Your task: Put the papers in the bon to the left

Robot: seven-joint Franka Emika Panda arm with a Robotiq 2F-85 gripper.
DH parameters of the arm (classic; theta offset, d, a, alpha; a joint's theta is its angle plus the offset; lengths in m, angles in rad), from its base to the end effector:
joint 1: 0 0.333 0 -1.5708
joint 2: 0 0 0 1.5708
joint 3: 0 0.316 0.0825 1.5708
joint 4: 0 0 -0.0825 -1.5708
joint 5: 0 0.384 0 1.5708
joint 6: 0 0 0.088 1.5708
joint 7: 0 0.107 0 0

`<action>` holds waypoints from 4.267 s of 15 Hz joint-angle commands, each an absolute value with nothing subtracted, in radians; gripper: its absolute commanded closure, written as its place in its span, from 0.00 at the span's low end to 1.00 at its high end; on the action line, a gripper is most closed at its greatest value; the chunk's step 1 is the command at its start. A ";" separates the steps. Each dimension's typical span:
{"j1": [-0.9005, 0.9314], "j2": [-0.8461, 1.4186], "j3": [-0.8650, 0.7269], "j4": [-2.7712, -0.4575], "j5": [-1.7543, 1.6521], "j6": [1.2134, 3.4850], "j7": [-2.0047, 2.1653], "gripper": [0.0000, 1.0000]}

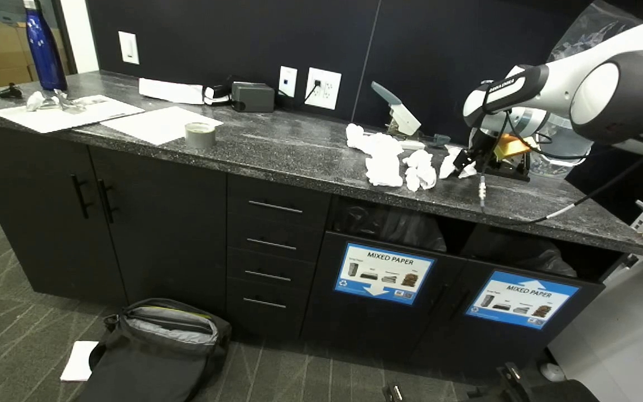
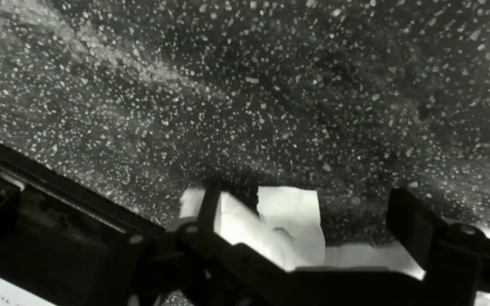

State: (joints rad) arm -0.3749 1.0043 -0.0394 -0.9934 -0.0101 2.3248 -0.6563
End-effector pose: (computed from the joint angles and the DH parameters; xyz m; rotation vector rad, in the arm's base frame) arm 0.7487 -0.3153 0.2763 2.8897 0.3946 0.3860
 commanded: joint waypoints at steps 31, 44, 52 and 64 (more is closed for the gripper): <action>-0.409 1.339 0.034 -0.514 0.010 2.396 -0.711 0.29; -0.402 1.288 -0.036 -0.569 -0.039 2.348 -0.604 0.99; -0.383 1.125 -0.148 -0.751 -0.110 2.084 -0.587 0.95; -0.400 0.761 -0.094 -1.272 -0.116 1.802 -0.915 0.94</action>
